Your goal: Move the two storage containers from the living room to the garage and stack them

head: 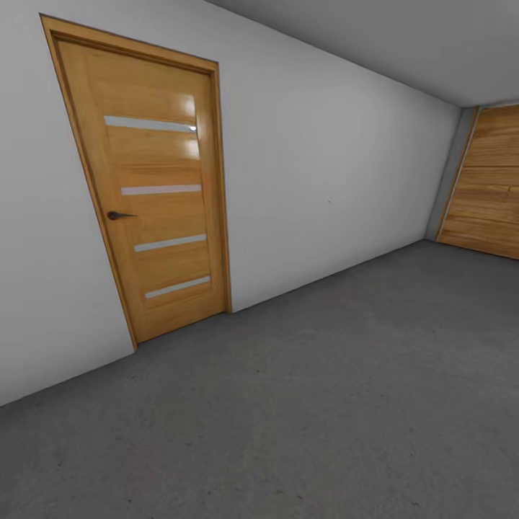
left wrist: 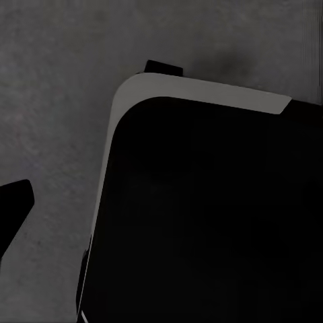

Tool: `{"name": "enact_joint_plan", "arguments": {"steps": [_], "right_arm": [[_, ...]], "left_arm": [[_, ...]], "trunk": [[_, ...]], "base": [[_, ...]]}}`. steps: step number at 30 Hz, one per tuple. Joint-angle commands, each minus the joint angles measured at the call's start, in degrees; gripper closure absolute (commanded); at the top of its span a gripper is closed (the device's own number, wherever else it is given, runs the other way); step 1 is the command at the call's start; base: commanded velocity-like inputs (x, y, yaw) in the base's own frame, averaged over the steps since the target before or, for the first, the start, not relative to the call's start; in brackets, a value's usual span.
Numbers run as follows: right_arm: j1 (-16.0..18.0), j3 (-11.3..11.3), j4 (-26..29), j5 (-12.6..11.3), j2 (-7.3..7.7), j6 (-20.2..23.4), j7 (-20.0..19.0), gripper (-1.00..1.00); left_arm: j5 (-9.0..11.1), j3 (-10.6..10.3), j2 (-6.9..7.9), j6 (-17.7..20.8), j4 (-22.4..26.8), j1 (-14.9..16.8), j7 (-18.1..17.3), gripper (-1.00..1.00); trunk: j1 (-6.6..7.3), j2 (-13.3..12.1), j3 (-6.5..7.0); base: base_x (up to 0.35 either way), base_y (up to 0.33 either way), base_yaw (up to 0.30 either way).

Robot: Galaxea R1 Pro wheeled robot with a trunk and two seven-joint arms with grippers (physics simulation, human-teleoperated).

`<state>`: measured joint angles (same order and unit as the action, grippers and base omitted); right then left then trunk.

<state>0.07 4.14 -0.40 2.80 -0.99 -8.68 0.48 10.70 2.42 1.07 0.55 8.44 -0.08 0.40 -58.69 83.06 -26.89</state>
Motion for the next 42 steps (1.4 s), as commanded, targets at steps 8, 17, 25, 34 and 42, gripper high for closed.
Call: {"name": "enact_joint_plan", "arguments": {"steps": [8,17,25,34,42], "right_arm": [[0.01,0.24,-0.04,0.14,0.01,-0.20,0.05,-1.00],[0.01,0.72,-0.04,0.55,0.50,-0.18,0.06,-1.00],[0.01,0.78,-0.04,0.71,0.63,-0.12,0.05,-1.00],[0.01,0.78,-0.04,0.79,0.63,-0.11,0.05,-1.00],[0.01,0.84,-0.04,0.84,0.63,-0.11,0.05,-1.00]], "left_arm": [[0.20,0.22,-0.02,0.12,0.07,-0.01,0.04,-1.00],[0.20,0.22,-0.02,0.14,0.02,-0.01,0.04,-1.00],[0.22,0.22,-0.02,0.07,0.07,-0.01,0.04,-1.00],[0.28,0.22,-0.02,0.06,0.02,-0.01,0.04,-1.00],[0.29,0.22,-0.02,0.06,0.04,-0.01,0.04,-1.00]], "trunk": [[-0.03,0.02,-0.04],[-0.03,0.02,-0.04],[-0.03,0.02,-0.04],[-0.03,0.02,-0.04],[-0.03,0.02,-0.04]], "base": [[0.323,0.000,0.000],[0.322,0.000,0.000],[0.322,0.000,0.000],[0.323,0.000,0.000],[0.322,0.000,0.000]]}}
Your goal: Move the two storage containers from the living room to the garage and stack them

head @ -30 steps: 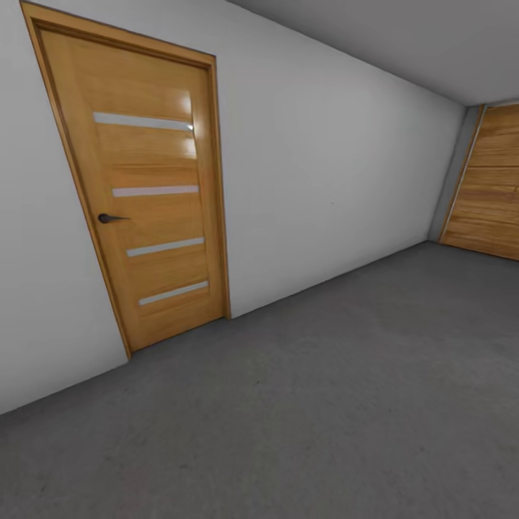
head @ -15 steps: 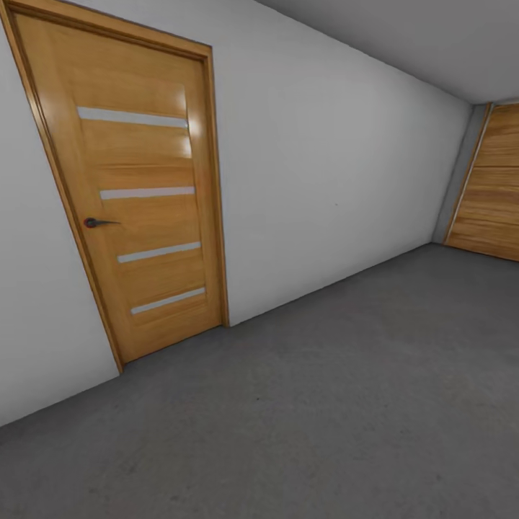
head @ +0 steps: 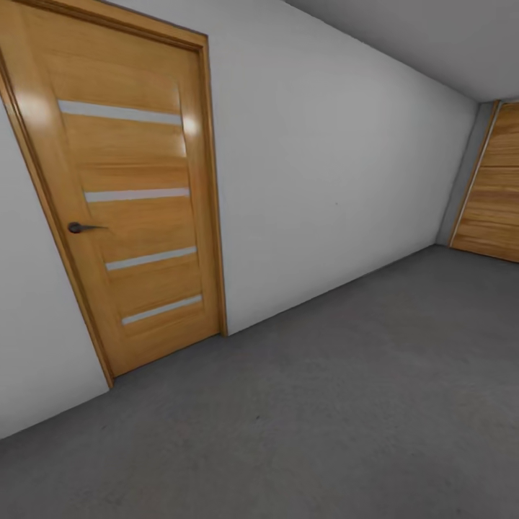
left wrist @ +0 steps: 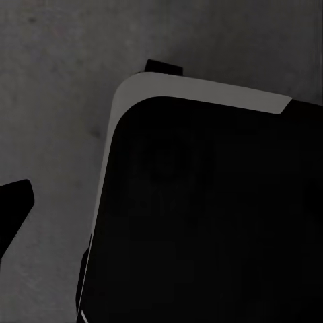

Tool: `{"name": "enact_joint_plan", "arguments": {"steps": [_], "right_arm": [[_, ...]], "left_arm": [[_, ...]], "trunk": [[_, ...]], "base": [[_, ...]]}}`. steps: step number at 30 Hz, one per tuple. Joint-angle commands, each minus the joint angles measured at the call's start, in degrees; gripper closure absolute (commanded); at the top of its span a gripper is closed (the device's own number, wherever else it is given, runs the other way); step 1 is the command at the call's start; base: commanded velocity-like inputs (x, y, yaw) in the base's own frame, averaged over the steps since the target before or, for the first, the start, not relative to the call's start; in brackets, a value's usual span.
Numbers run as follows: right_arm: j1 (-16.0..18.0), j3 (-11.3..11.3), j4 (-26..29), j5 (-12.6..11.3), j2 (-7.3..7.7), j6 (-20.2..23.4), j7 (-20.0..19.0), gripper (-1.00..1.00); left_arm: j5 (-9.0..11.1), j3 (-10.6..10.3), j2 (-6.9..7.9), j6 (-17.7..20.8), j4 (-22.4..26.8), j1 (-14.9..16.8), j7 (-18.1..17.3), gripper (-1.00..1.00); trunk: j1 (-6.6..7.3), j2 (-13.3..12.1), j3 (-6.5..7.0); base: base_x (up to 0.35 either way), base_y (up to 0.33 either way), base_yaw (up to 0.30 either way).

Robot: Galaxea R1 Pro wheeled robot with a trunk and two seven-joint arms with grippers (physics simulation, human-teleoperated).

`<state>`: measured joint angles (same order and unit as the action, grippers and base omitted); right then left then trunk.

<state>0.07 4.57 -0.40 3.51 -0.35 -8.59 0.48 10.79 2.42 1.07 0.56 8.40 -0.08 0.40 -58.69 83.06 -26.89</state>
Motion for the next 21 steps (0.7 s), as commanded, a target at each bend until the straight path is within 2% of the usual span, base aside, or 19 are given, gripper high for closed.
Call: {"name": "enact_joint_plan", "arguments": {"steps": [1,19,21], "right_arm": [[0.01,0.43,-0.04,0.17,0.00,-0.20,0.05,-1.00],[0.01,0.44,-0.04,0.21,-0.48,0.17,-0.07,-1.00],[0.01,0.38,-0.04,0.19,-0.35,-0.11,-0.03,-1.00]], "left_arm": [[0.20,0.22,-0.02,0.06,0.05,-0.01,0.04,-1.00],[0.20,0.22,-0.02,0.03,0.03,-0.01,0.04,-1.00],[0.20,0.26,-0.02,-0.28,0.03,-0.01,0.04,-1.00]], "trunk": [[-0.03,0.02,-0.04],[-0.03,0.02,-0.04],[-0.03,0.02,-0.04]], "base": [[0.322,0.000,0.000],[0.323,0.000,0.000],[0.323,0.000,0.206]]}}
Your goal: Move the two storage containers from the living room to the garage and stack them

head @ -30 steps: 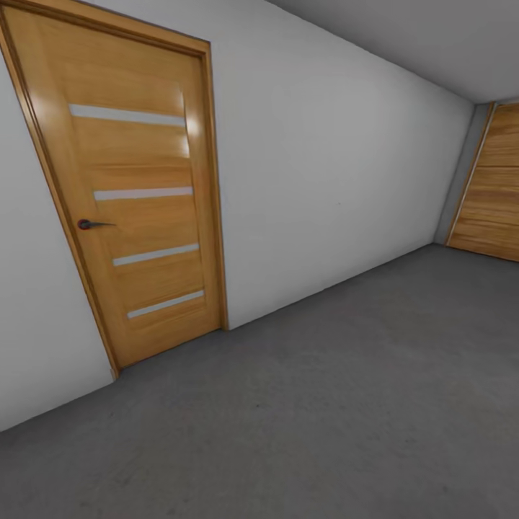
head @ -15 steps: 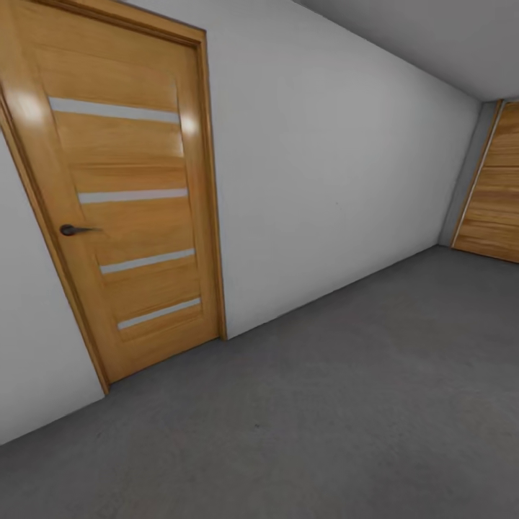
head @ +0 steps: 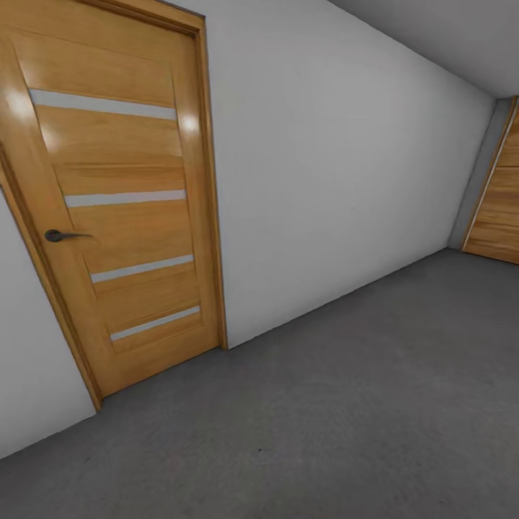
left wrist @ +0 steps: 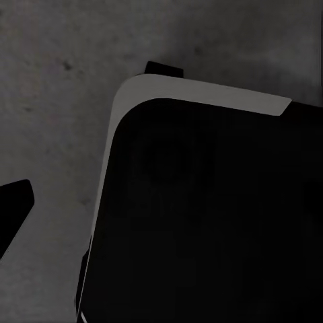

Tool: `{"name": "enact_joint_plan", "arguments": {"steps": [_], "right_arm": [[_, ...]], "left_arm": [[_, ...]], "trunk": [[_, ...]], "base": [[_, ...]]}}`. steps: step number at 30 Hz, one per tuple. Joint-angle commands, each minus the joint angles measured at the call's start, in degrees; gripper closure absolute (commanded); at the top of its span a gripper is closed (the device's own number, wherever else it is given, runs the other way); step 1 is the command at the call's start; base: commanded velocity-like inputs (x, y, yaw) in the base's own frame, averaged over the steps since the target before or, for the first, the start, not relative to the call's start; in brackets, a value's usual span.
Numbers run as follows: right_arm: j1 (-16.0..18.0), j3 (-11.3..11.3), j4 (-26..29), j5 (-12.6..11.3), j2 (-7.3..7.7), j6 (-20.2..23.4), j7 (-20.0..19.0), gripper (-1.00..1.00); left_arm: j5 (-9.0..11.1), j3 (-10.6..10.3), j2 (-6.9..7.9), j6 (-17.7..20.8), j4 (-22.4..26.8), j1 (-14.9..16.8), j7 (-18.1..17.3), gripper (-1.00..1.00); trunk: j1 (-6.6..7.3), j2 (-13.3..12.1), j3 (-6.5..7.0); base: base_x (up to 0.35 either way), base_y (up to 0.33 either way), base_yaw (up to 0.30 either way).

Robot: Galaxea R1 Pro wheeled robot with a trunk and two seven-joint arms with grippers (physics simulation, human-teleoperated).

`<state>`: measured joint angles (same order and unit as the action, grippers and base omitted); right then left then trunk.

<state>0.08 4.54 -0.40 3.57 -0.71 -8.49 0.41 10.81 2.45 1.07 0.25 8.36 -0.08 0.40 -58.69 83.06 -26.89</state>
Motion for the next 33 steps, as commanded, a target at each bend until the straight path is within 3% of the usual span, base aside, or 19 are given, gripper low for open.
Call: {"name": "enact_joint_plan", "arguments": {"steps": [1,33], "right_arm": [[0.01,0.40,-0.04,0.14,0.02,-0.26,0.07,-1.00],[0.01,0.17,-0.01,-0.06,-0.04,-0.56,0.21,-1.00]], "left_arm": [[0.18,0.24,-0.02,0.02,0.07,-0.01,0.04,-1.00],[0.18,0.27,-0.02,-0.16,0.08,-0.01,0.04,-1.00]], "trunk": [[-0.04,0.02,-0.04],[-0.04,0.02,-0.04]], "base": [[0.322,0.000,0.236],[0.322,0.000,0.273]]}}
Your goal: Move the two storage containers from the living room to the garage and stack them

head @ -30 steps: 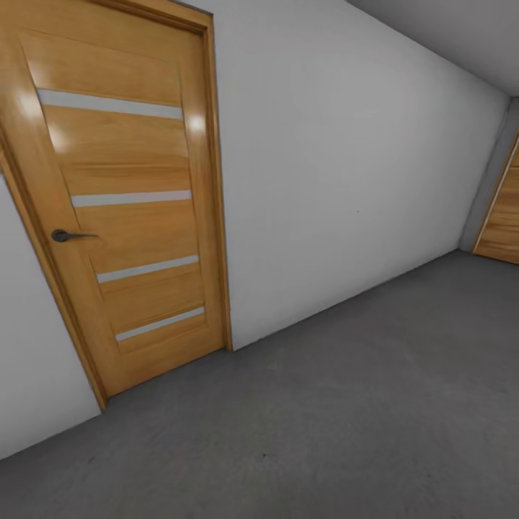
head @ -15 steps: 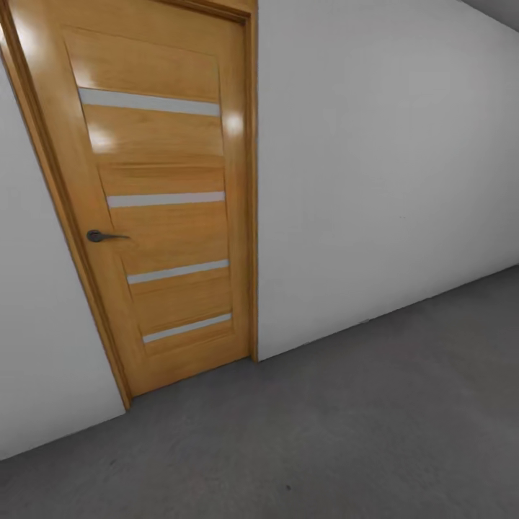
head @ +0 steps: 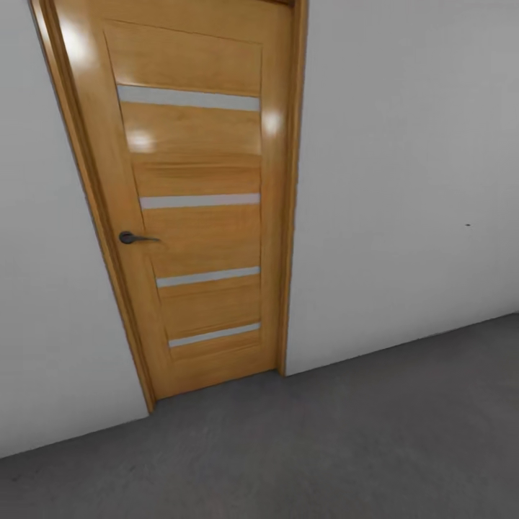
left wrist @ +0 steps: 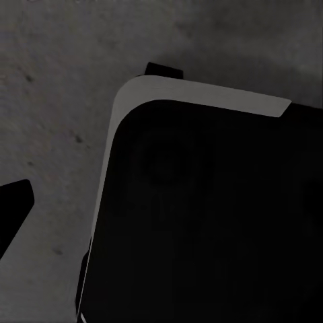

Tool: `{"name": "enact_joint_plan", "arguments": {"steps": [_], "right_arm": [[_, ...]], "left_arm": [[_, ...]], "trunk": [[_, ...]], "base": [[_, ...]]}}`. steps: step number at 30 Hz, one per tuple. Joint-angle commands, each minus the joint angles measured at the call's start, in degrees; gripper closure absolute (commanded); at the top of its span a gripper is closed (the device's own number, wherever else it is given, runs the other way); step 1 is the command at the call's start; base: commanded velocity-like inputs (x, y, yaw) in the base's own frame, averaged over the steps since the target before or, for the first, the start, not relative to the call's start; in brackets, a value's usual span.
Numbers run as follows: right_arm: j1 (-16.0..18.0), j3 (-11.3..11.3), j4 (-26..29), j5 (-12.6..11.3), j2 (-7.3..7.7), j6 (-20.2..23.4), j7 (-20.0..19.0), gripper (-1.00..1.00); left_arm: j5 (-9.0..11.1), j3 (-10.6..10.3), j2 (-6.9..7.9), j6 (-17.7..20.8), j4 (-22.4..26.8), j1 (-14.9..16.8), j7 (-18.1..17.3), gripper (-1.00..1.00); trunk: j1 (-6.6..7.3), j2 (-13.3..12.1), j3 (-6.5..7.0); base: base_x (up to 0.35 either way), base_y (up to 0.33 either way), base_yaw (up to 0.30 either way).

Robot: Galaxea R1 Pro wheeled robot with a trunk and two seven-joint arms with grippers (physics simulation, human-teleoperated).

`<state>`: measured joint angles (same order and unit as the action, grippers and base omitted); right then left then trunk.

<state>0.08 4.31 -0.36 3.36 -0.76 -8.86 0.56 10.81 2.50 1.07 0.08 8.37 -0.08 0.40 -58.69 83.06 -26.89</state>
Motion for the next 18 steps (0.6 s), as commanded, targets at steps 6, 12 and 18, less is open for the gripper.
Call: {"name": "enact_joint_plan", "arguments": {"steps": [6,12,18], "right_arm": [[0.01,0.40,-0.03,0.20,0.05,-0.15,0.04,-1.00],[0.01,0.46,-0.05,0.23,0.11,-0.12,0.04,-1.00],[0.01,0.51,-0.02,0.24,0.34,-0.11,0.06,-1.00]], "left_arm": [[0.18,0.23,-0.02,-0.05,0.08,-0.01,0.05,-1.00],[0.18,0.23,-0.02,-0.06,0.07,-0.01,0.06,-1.00],[0.18,0.23,-0.02,-0.07,0.08,-0.01,0.04,-1.00]], "trunk": [[-0.04,0.02,-0.04],[-0.04,0.02,-0.04],[-0.04,0.02,-0.04]], "base": [[0.323,0.000,0.212],[0.322,0.000,0.038],[0.322,0.000,0.006]]}}
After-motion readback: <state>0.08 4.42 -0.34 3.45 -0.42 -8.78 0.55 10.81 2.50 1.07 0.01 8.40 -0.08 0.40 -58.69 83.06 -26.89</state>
